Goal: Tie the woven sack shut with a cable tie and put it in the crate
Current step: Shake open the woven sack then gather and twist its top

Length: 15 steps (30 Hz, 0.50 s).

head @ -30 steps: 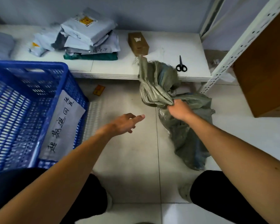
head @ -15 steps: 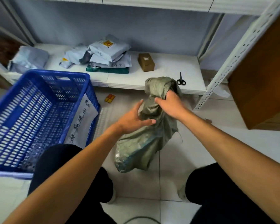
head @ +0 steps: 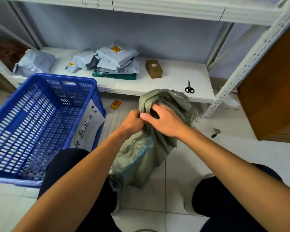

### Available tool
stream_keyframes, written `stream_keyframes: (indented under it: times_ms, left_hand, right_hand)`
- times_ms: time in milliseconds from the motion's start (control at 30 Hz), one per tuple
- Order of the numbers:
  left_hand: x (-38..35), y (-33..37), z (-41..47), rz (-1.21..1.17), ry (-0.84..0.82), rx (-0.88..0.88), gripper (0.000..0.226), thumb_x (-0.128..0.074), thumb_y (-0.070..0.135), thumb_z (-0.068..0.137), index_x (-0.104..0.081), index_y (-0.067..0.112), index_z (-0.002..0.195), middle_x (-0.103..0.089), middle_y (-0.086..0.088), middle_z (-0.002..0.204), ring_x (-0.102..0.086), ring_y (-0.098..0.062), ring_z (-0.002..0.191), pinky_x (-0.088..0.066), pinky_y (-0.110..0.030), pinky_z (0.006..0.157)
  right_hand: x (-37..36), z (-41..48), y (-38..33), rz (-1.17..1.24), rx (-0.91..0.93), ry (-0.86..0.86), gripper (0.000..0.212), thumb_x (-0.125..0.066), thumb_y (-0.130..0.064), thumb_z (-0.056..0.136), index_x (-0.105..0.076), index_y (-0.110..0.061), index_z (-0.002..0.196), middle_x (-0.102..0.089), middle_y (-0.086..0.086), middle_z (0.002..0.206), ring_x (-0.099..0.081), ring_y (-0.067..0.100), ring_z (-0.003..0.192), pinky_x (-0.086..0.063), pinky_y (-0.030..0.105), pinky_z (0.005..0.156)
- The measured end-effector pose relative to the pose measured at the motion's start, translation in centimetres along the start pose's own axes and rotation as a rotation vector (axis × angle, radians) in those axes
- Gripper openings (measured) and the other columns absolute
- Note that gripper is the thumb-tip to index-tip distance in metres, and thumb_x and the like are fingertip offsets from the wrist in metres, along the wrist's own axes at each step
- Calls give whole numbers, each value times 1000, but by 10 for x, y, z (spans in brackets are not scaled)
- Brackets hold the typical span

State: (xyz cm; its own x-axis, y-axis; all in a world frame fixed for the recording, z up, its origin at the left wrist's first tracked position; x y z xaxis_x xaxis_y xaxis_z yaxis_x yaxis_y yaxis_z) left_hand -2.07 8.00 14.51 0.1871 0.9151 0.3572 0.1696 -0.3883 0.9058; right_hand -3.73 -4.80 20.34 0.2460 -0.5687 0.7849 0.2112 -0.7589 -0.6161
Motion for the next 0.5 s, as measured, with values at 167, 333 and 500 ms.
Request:
stream_keyframes:
  times_ms: [167, 333, 500]
  left_hand:
    - [6, -4, 4, -68, -11, 52, 11, -64, 6, 84, -72, 0, 88, -70, -7, 85, -60, -17, 80, -57, -46, 76]
    - [-17, 7, -9, 152, -151, -65, 15, -60, -4, 89, -71, 0, 98, -73, -9, 96, -62, -13, 85, -49, -16, 68]
    - [-22, -2, -1, 460, -195, -46, 32, -53, -3, 87, -68, 4, 114, -69, -8, 114, -61, -21, 104, -43, -22, 81]
  right_hand:
    - [6, -4, 50, 510, -292, 89, 77, -35, -87, 84, -60, -35, 136, -56, -8, 145, -49, 10, 134, -33, 41, 118]
    - [-18, -10, 99, 1124, -564, 187, 87, -61, -89, 66, -66, -33, 132, -69, -5, 132, -63, 17, 124, -44, 45, 111]
    - [4, -1, 90, 1498, -536, 290, 46, -61, -45, 94, -66, -14, 127, -71, 9, 128, -64, 24, 122, -47, 40, 109]
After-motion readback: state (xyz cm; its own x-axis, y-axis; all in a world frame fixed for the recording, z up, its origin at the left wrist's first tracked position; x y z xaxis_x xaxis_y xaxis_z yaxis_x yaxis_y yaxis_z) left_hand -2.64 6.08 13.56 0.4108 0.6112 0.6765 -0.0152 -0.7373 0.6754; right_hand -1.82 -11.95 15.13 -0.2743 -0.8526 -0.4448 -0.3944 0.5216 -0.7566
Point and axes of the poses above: each hand's wrist, its own z-axis towards the middle knuckle, its own x-axis out of the back of the hand, y = z × x, the point moved 6 cm from there along z, towards the middle knuckle
